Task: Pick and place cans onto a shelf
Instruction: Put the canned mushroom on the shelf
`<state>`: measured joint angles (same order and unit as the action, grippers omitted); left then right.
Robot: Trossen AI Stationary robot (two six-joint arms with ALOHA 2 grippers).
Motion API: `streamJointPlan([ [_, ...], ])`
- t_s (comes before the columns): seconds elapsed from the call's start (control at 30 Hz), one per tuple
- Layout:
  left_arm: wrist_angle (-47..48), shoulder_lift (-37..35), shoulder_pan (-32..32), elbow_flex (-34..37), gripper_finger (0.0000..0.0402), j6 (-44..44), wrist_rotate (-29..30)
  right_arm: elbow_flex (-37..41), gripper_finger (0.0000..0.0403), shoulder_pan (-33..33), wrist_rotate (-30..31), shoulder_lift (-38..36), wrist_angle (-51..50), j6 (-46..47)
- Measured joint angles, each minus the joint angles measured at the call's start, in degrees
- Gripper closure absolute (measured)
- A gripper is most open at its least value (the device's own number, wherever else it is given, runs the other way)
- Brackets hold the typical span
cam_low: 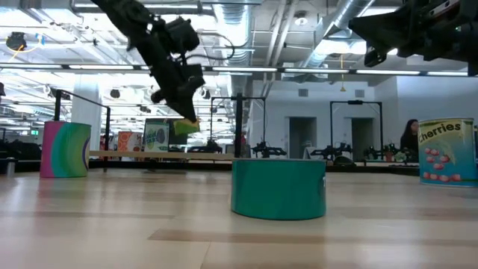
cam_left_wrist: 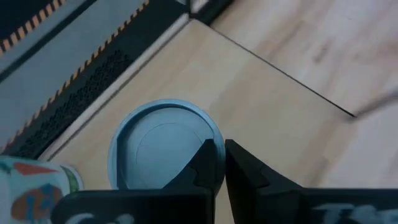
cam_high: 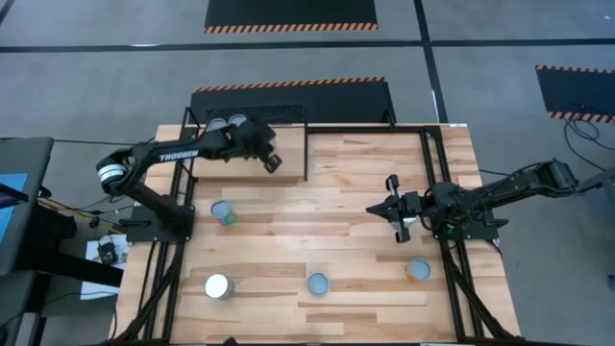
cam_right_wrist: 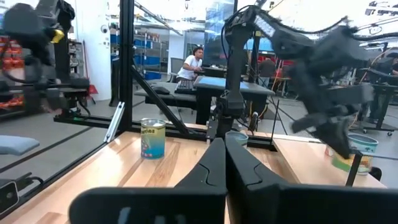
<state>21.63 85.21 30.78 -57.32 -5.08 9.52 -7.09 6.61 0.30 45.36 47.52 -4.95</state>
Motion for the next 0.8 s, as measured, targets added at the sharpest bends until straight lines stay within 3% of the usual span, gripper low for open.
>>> streamJointPlan([
  [0.27,-4.82,4.63,6.68,0.02,0.0397,1.03,-3.30,0.00,0.0393,0.00,0.09,0.00,-0.74,-0.04],
  [0.53,-5.75,5.46,7.39,0.04,0.0397,2.48,-4.60,0.00,0.0393,-0.44,0.23,-0.01,-0.81,-0.02],
  [0.8,-3.63,5.83,6.13,-1.12,0.0397,18.07,-4.80,0.00,0.0393,-0.37,0.24,-0.01,-0.84,-0.02],
])
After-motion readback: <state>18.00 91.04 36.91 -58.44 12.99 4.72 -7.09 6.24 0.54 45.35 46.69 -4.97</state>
